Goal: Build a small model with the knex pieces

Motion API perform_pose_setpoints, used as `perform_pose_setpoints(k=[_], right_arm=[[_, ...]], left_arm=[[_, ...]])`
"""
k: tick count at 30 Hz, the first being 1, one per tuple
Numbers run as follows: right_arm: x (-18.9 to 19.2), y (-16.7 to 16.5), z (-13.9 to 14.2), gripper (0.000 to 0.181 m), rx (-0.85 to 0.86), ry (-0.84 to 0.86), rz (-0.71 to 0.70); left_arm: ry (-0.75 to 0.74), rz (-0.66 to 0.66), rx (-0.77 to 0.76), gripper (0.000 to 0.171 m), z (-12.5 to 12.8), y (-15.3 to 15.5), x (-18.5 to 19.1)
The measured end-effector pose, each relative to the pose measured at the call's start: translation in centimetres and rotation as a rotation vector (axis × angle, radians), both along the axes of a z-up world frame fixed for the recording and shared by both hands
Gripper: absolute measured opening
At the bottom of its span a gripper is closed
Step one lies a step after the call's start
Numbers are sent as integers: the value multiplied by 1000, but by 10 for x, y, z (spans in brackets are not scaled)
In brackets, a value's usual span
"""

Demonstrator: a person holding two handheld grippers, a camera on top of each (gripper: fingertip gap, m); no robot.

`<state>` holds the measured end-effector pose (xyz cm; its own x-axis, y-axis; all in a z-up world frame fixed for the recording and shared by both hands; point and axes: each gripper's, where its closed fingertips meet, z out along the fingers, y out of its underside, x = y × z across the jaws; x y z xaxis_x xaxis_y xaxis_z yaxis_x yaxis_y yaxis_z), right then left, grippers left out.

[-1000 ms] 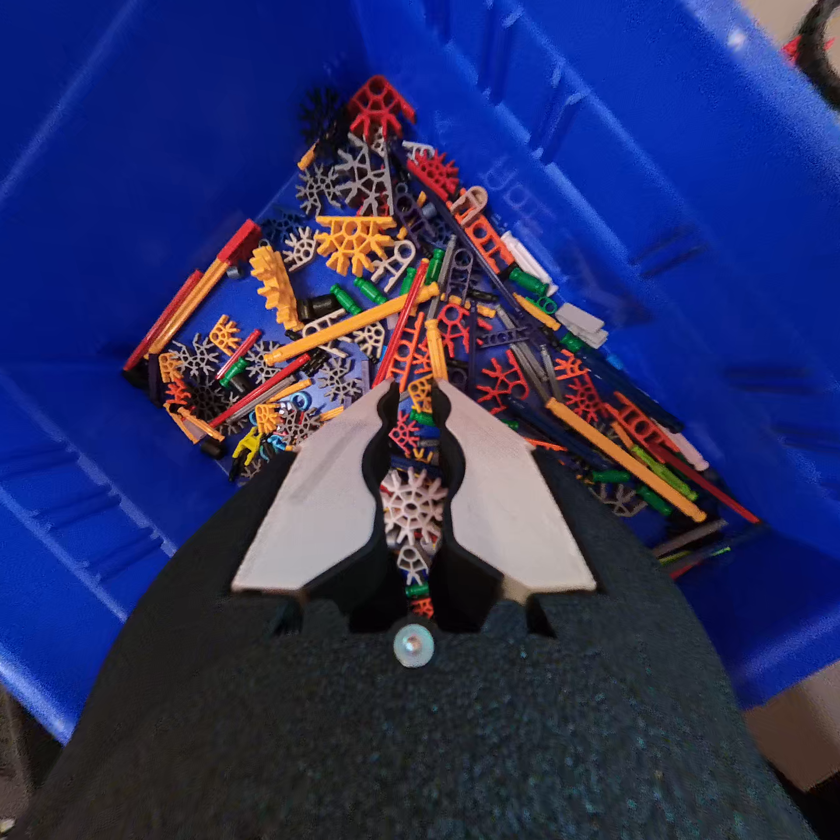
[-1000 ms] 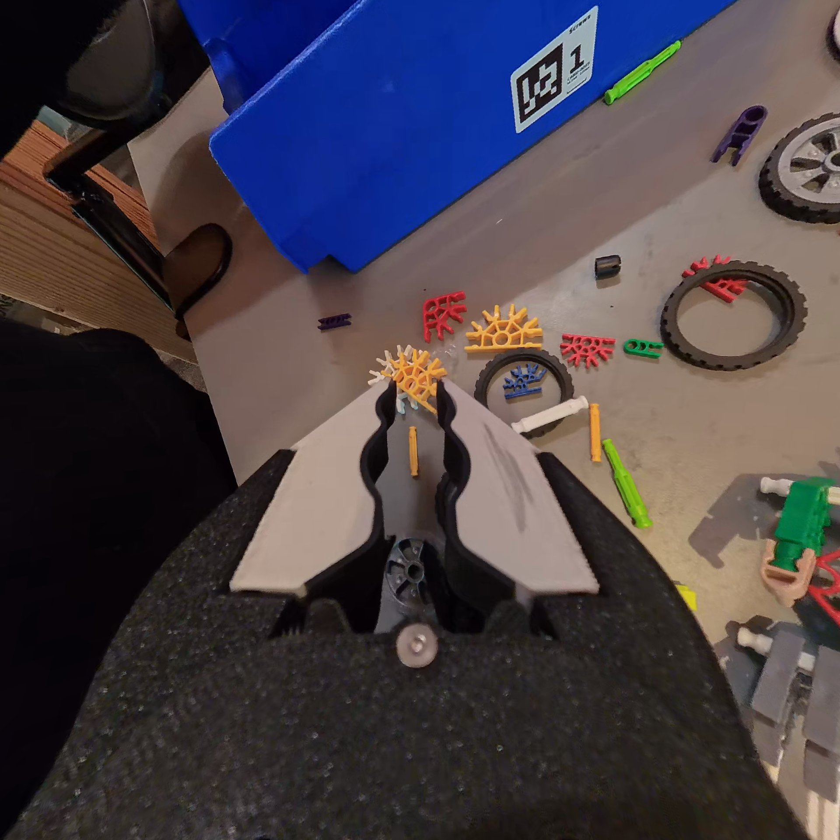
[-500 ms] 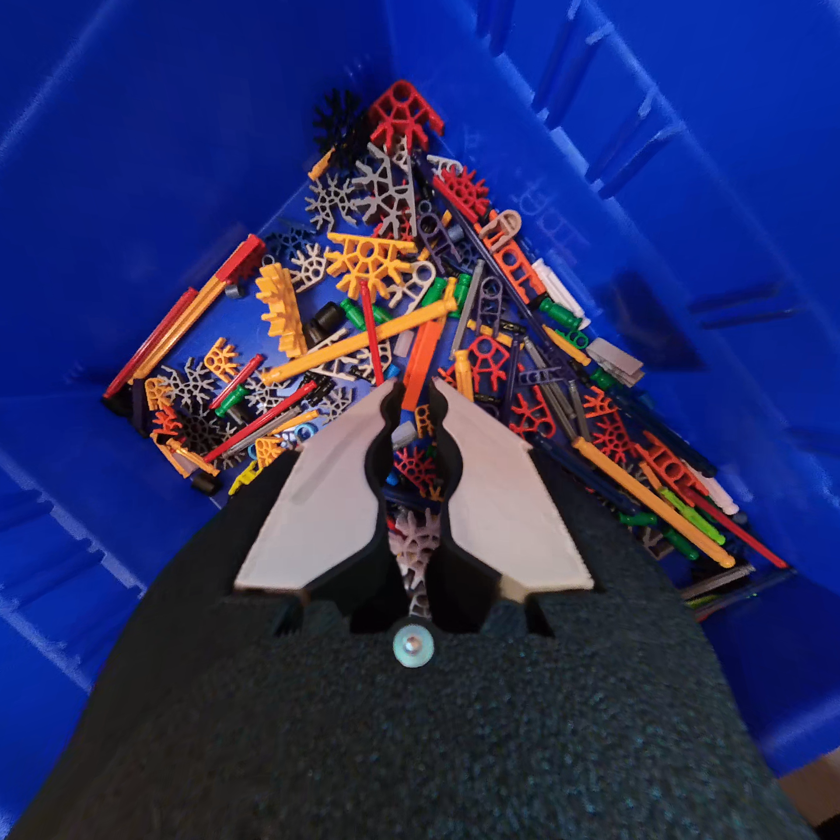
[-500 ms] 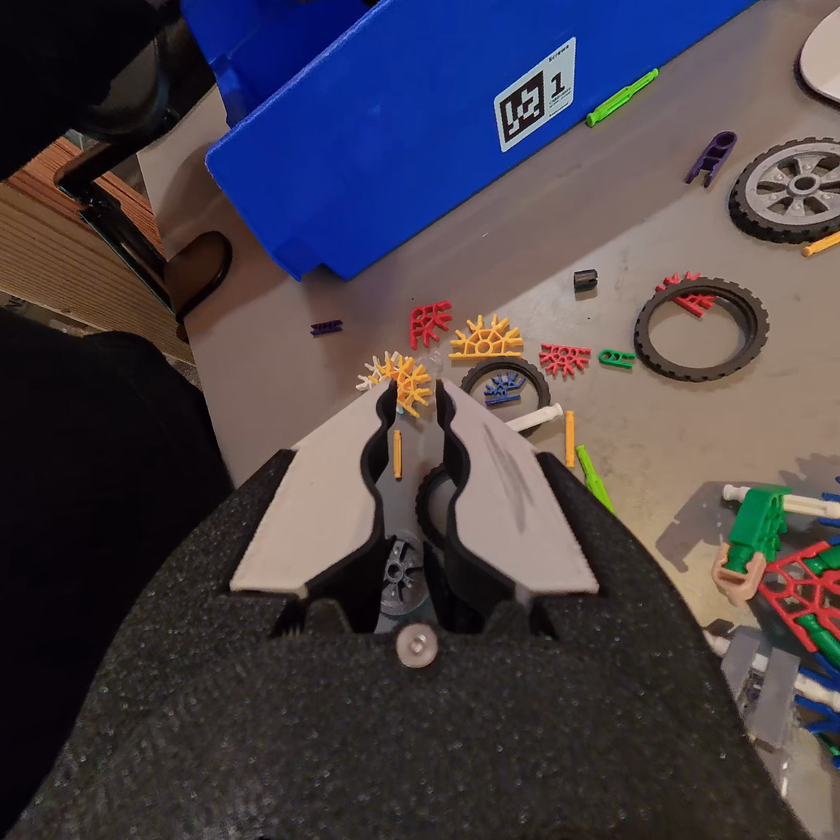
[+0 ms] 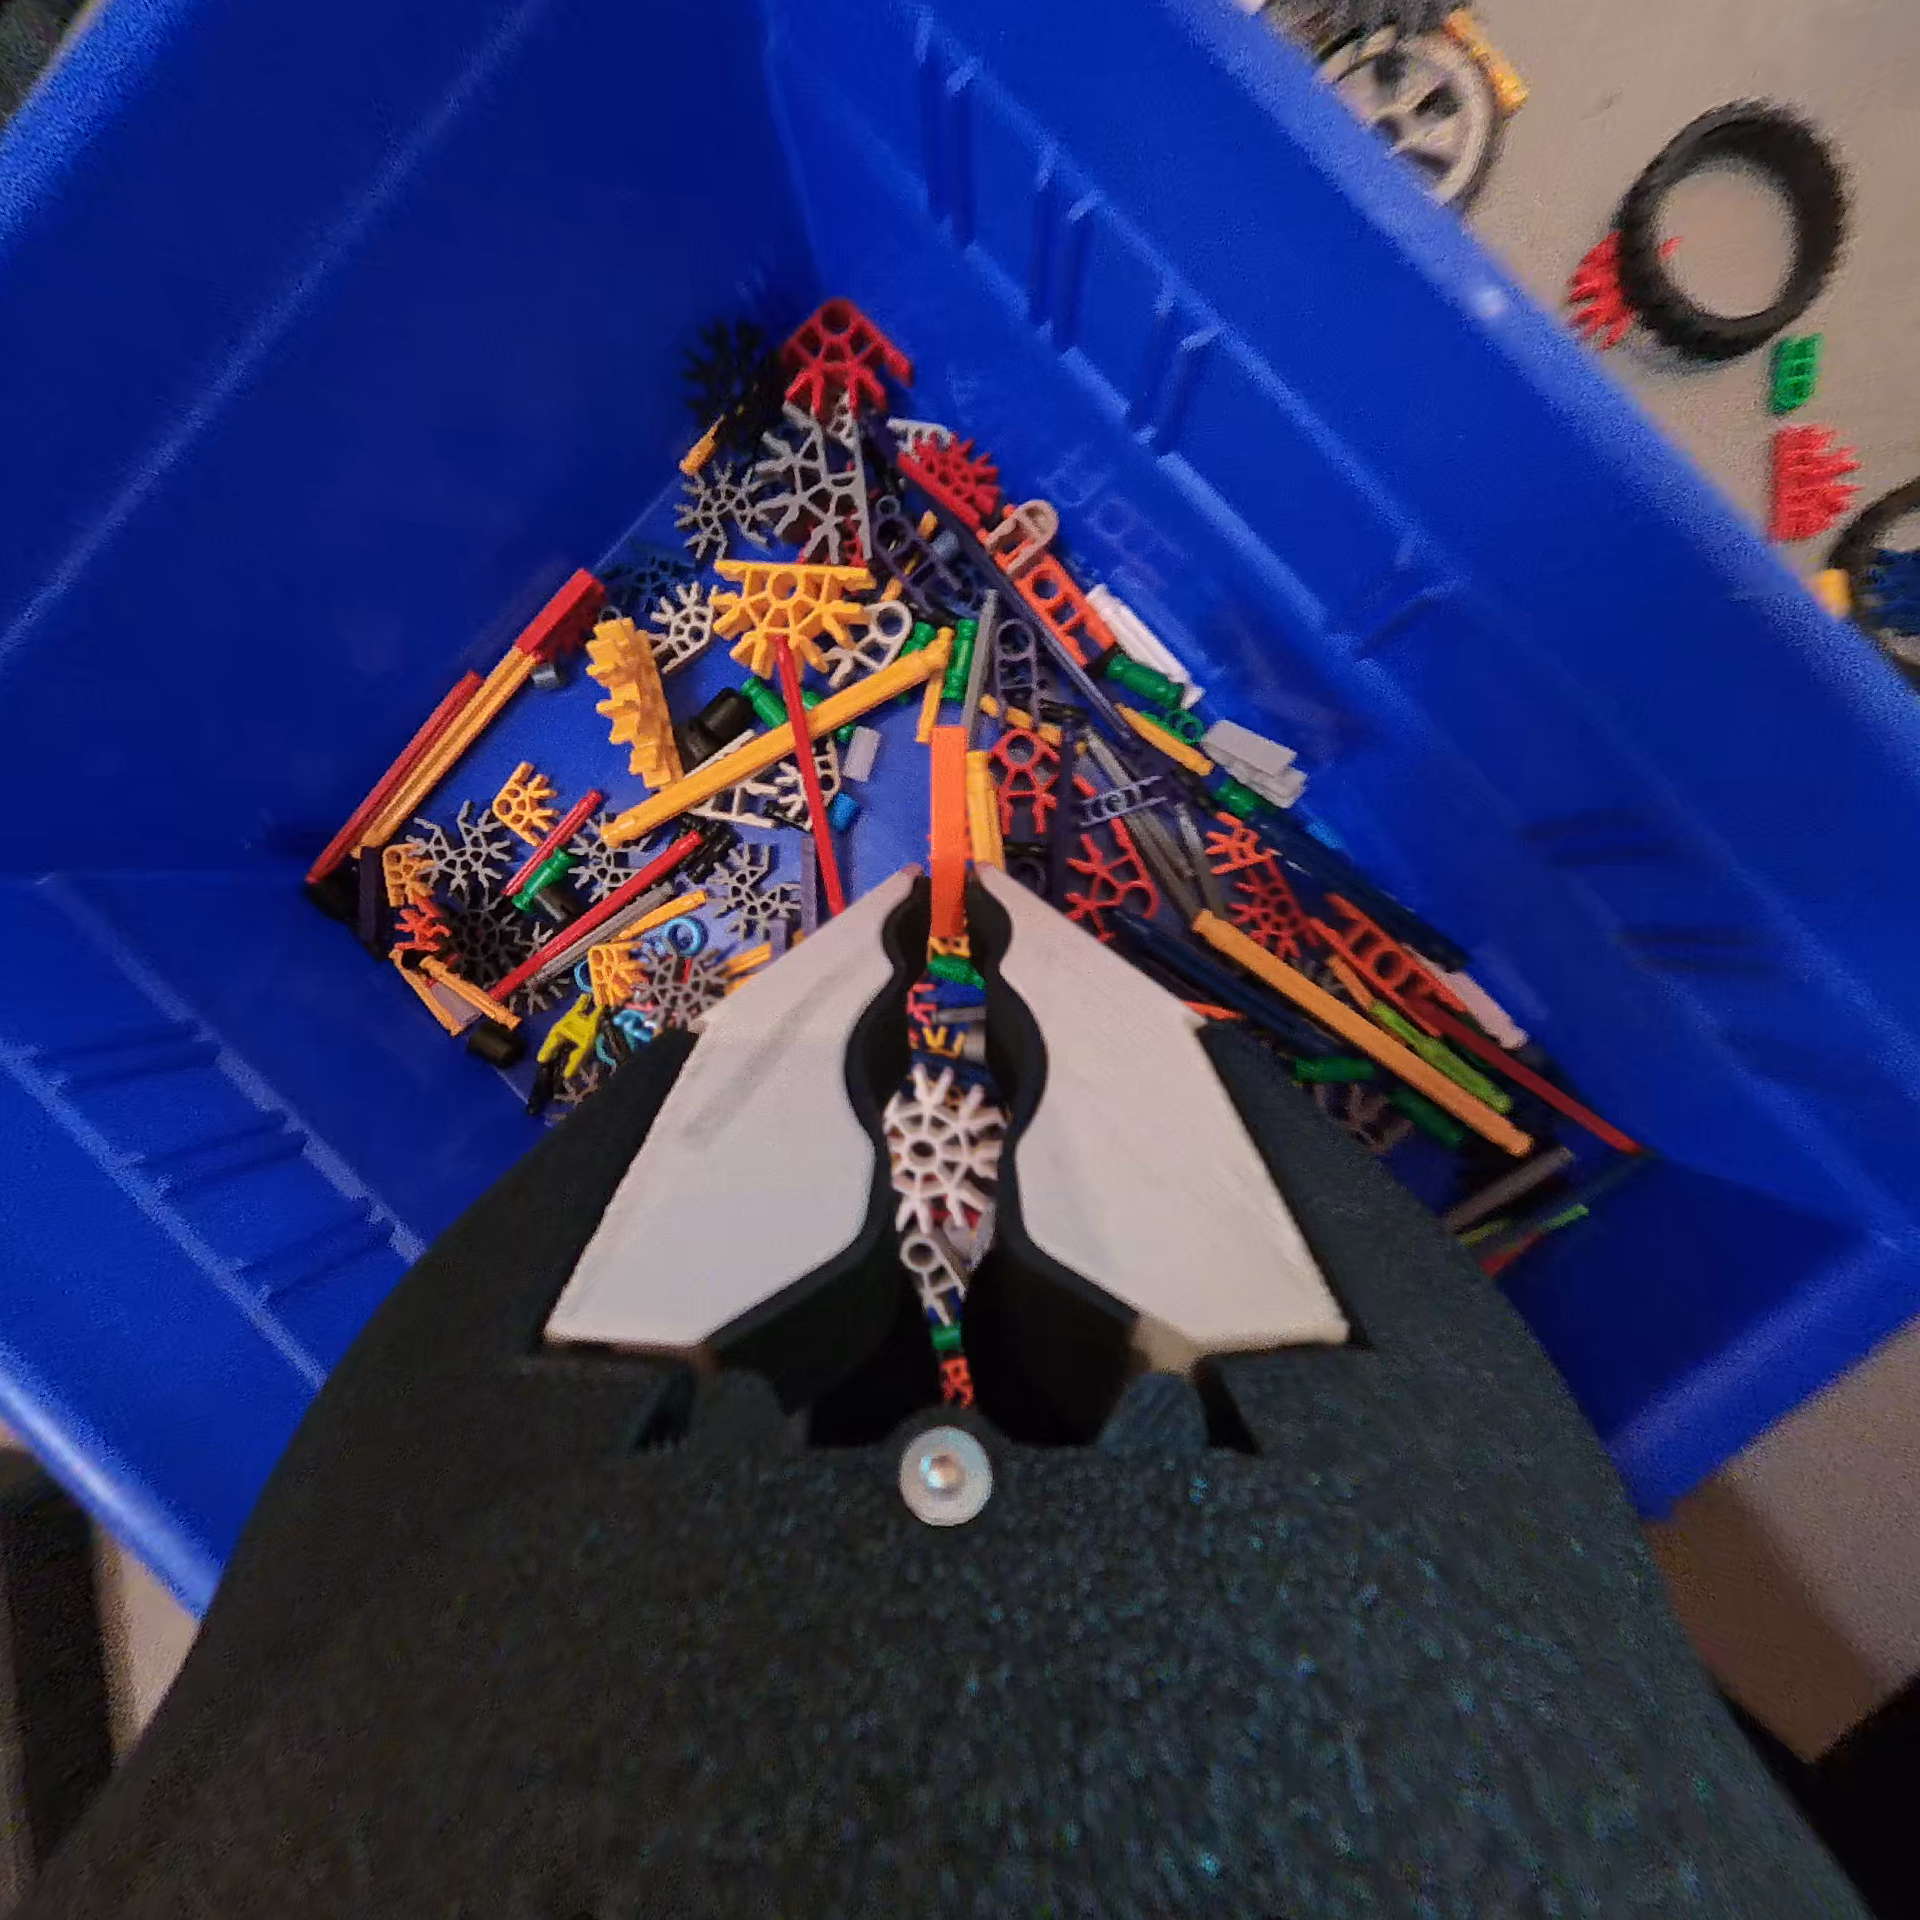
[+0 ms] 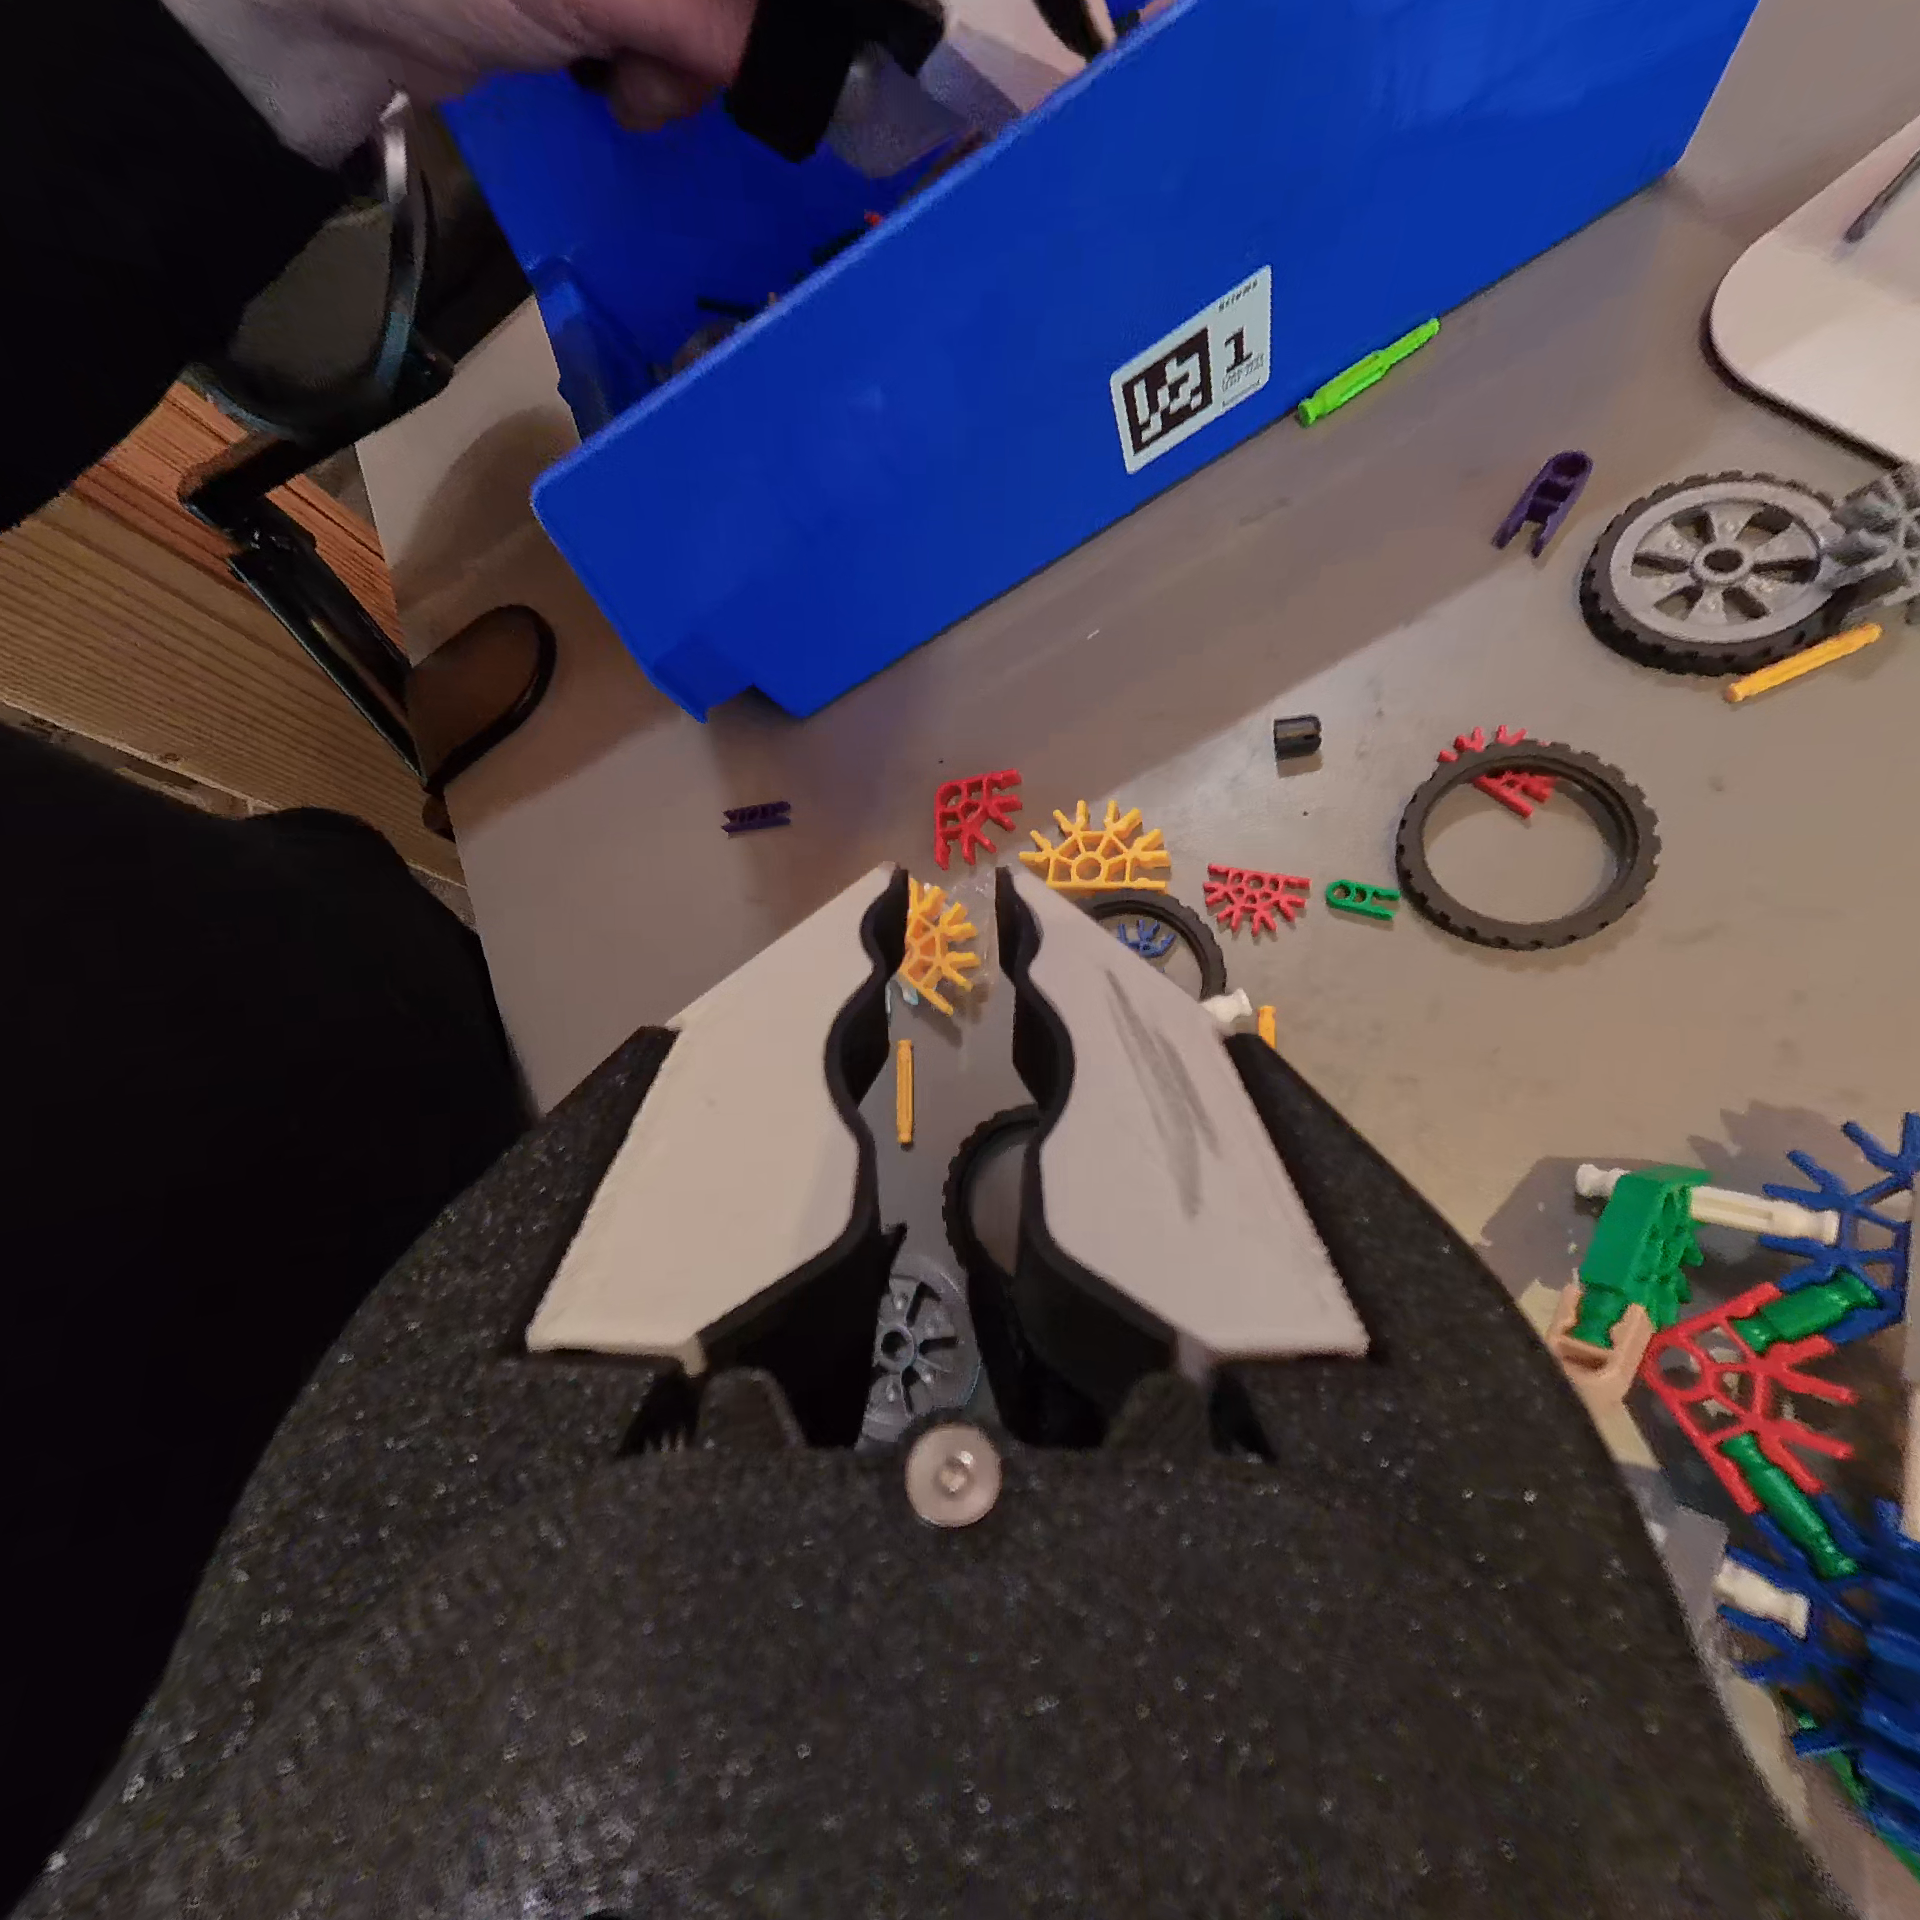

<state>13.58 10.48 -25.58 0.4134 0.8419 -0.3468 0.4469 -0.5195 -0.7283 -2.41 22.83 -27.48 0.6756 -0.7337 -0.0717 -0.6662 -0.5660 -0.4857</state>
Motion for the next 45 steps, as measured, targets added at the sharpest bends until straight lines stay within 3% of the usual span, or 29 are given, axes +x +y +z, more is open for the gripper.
perform_pose_setpoints(k=[6, 10, 14, 19, 23, 27, 45], right_arm=[[-14, 12, 33, 16, 38, 139, -23], [-26, 27, 61, 17, 14, 283, -62], [-35, 41, 87, 18, -54, 444, -100], [-43, 47, 99, 18, -143, 562, -101], [-45, 46, 93, 18, -147, 541, -93], [-42, 48, 87, 11, -138, 529, -97], [-22, 70, 83, 10, -121, 567, -157]], left_arm=[[-50, -112, 104, 4, 47, -21, 19], [-106, -260, 225, 4, 85, -39, 52], [-123, -406, 322, 4, 106, -59, 84], [-102, -519, 357, 4, 103, -77, 108], [-102, -553, 357, 4, 97, -82, 118], [-117, -568, 357, 4, 95, -81, 123], [-200, -557, 363, 7, 96, -61, 134]])
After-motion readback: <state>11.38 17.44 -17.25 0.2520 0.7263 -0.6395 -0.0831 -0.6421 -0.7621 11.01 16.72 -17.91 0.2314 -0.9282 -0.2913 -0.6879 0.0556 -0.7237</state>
